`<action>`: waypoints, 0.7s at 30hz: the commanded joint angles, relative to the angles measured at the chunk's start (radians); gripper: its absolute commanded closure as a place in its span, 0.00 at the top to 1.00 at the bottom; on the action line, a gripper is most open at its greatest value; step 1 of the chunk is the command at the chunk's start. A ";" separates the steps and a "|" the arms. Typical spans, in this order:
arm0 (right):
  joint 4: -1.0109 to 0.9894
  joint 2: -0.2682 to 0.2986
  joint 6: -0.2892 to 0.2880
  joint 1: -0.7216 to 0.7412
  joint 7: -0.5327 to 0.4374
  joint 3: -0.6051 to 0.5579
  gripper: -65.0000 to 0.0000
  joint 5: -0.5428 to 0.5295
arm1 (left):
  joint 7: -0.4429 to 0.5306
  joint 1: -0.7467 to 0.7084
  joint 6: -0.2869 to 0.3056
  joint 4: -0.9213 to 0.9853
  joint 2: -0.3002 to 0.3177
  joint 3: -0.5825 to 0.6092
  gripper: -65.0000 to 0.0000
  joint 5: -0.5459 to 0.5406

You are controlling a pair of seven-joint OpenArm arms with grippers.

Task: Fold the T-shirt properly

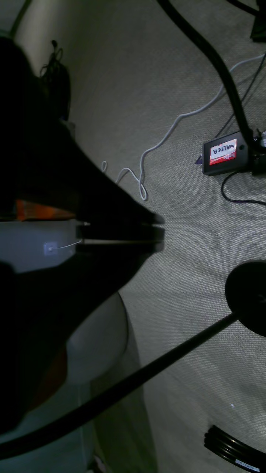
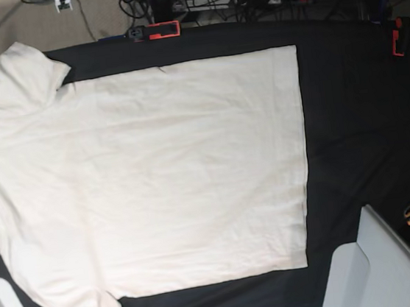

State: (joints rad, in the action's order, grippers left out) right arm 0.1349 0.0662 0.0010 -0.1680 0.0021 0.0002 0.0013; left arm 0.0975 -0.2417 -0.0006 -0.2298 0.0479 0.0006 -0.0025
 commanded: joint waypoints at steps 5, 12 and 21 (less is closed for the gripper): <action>0.021 0.007 0.006 -0.015 0.002 -0.001 0.00 0.001 | 0.006 -0.012 -0.005 -0.001 0.002 -0.001 0.00 -0.004; 0.021 0.007 0.006 -0.014 0.000 -0.001 0.00 0.001 | 0.005 -0.012 -0.005 -0.001 0.002 -0.001 0.00 -0.004; 0.021 0.007 0.006 -0.014 -0.001 -0.001 0.00 0.001 | 0.005 -0.028 -0.005 -0.006 0.005 -0.001 0.00 -0.004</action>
State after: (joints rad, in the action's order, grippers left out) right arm 0.1570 0.0662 0.0010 -0.1753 0.0006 0.0002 0.0013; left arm 0.1020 -0.2504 -0.0002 -0.2363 0.0502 0.0006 -0.0032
